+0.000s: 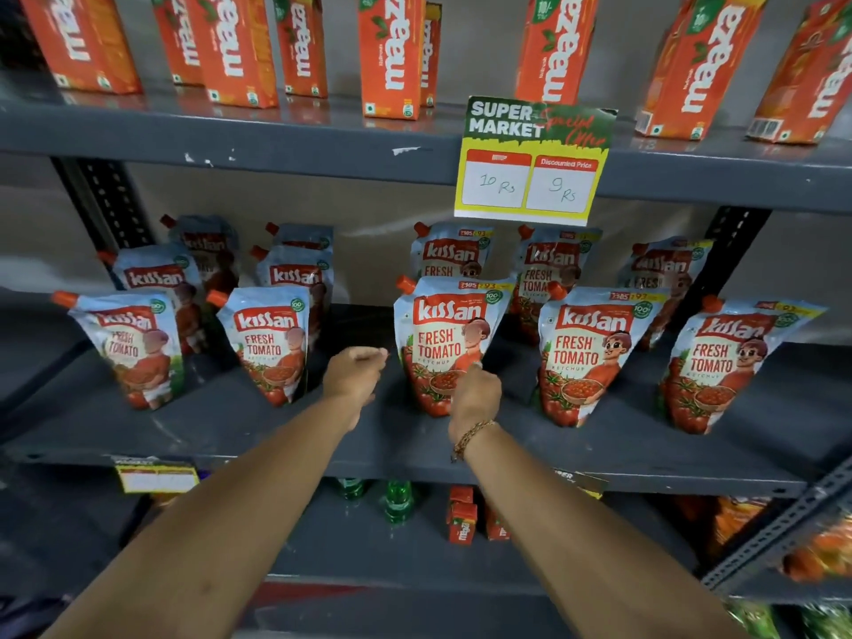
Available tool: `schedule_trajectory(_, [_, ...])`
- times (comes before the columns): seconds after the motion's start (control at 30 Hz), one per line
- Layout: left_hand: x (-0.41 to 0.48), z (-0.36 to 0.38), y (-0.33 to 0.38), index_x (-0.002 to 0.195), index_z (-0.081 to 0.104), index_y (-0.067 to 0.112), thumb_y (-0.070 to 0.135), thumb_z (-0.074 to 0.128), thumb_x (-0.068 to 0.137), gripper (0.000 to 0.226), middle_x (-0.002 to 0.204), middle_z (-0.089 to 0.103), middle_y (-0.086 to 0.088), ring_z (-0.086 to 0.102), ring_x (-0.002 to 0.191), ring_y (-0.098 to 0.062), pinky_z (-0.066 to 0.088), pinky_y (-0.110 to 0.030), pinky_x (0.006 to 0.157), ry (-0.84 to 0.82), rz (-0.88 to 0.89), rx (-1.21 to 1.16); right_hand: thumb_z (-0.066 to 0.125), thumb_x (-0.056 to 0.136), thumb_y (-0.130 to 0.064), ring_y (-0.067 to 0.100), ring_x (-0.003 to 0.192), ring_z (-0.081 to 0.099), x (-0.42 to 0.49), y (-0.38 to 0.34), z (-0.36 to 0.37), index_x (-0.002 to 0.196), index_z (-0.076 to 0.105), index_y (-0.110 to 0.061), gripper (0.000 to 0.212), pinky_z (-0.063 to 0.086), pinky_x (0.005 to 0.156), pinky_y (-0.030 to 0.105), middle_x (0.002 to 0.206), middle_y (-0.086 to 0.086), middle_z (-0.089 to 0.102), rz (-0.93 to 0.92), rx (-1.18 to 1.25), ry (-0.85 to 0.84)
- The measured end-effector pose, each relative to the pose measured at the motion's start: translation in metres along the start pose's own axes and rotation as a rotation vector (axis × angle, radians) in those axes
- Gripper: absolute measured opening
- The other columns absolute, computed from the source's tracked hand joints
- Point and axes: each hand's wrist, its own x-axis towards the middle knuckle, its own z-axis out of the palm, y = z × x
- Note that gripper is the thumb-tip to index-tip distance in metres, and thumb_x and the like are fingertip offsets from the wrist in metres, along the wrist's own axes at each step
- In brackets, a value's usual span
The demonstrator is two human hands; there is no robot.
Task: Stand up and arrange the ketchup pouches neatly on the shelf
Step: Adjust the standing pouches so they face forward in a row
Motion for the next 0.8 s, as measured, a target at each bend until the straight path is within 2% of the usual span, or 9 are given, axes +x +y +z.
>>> schedule_trajectory(0.07, [0.007, -0.009, -0.006, 0.074, 0.061, 0.013, 0.026, 0.055, 0.092, 0.023, 0.073, 0.060, -0.004, 0.060, 0.071, -0.023, 0.051, -0.034, 0.067, 0.129, 0.015, -0.063, 0.043, 0.091, -0.025, 0.021, 0.063, 0.058, -0.011, 0.011, 0.009, 0.084, 0.059, -0.012, 0.022, 0.050, 0.054, 0.028, 0.079, 0.011, 0.066, -0.034, -0.054, -0.064])
schedule_trajectory(0.13, [0.013, -0.022, -0.009, 0.065, 0.059, 0.014, 0.034, 0.054, 0.089, 0.031, 0.078, 0.064, -0.017, 0.065, 0.087, -0.040, 0.052, -0.044, 0.080, 0.258, 0.021, -0.068, 0.044, 0.093, -0.020, 0.014, 0.052, 0.047, -0.018, 0.017, 0.022, 0.073, 0.054, -0.013, 0.023, 0.040, 0.047, 0.025, 0.063, 0.006, 0.055, -0.051, -0.067, -0.177])
schedule_trajectory(0.27, [0.020, -0.066, -0.008, 0.111, 0.059, -0.007, 0.039, 0.057, 0.088, 0.051, 0.113, 0.064, -0.024, 0.060, 0.108, -0.040, 0.046, -0.041, 0.086, 0.617, 0.010, -0.129, 0.047, 0.095, -0.020, 0.011, 0.063, 0.051, -0.034, 0.024, 0.069, 0.075, 0.053, -0.018, 0.021, 0.046, 0.059, 0.026, 0.072, 0.001, 0.056, -0.114, -0.186, -0.363])
schedule_trajectory(0.37, [0.031, -0.090, -0.007, 0.119, 0.052, -0.008, 0.043, 0.063, 0.082, 0.064, 0.125, 0.056, -0.027, 0.053, 0.118, -0.041, 0.044, -0.045, 0.094, 0.709, 0.067, -0.154, 0.047, 0.095, -0.021, 0.018, 0.108, 0.055, -0.034, 0.027, 0.092, 0.107, 0.059, -0.020, 0.016, 0.045, 0.102, 0.040, 0.114, 0.005, 0.060, -0.170, -0.230, -0.398])
schedule_trajectory(0.43, [0.046, -0.113, -0.003, 0.137, 0.038, 0.000, 0.043, 0.062, 0.083, 0.073, 0.139, 0.045, -0.021, 0.045, 0.129, -0.035, 0.038, -0.042, 0.105, 0.620, 0.124, -0.183, 0.044, 0.098, -0.021, 0.020, 0.131, 0.043, -0.036, 0.028, 0.115, 0.136, 0.045, -0.015, 0.038, 0.033, 0.114, 0.040, 0.141, 0.006, 0.047, -0.141, -0.223, -0.445])
schedule_trajectory(0.5, [0.063, -0.132, 0.001, 0.142, 0.035, 0.011, 0.044, 0.060, 0.084, 0.071, 0.142, 0.047, -0.015, 0.047, 0.130, -0.031, 0.039, -0.042, 0.108, 0.432, 0.200, -0.159, 0.039, 0.100, -0.020, 0.019, 0.133, 0.041, -0.039, 0.027, 0.136, 0.143, 0.035, -0.015, 0.044, 0.033, 0.110, 0.038, 0.145, 0.004, 0.044, -0.096, -0.204, -0.476])
schedule_trajectory(0.57, [0.077, -0.148, 0.005, 0.137, 0.043, 0.022, 0.050, 0.058, 0.082, 0.064, 0.134, 0.056, -0.009, 0.054, 0.122, -0.030, 0.046, -0.048, 0.100, 0.261, 0.195, -0.143, 0.037, 0.100, -0.019, 0.012, 0.108, 0.055, -0.044, 0.028, 0.155, 0.135, 0.046, -0.014, 0.037, 0.044, 0.090, 0.030, 0.126, 0.002, 0.056, -0.052, -0.174, -0.504])
schedule_trajectory(0.67, [0.083, -0.157, 0.011, 0.125, 0.051, 0.018, 0.036, 0.052, 0.092, 0.038, 0.111, 0.062, -0.003, 0.061, 0.096, -0.021, 0.050, -0.037, 0.074, 0.097, 0.109, -0.219, 0.039, 0.098, -0.015, 0.012, 0.078, 0.061, -0.046, 0.036, 0.172, 0.102, 0.060, -0.011, 0.021, 0.042, 0.057, 0.025, 0.106, 0.007, 0.065, -0.037, -0.150, -0.475])
schedule_trajectory(0.8, [0.087, -0.163, 0.014, 0.102, 0.053, 0.018, 0.030, 0.052, 0.094, 0.015, 0.085, 0.060, 0.007, 0.055, 0.073, -0.007, 0.044, -0.026, 0.061, -0.001, 0.114, -0.243, 0.042, 0.098, -0.016, 0.010, 0.074, 0.062, -0.041, 0.046, 0.181, 0.085, 0.057, -0.015, 0.020, 0.044, 0.056, 0.026, 0.089, 0.001, 0.067, -0.082, -0.108, -0.393])
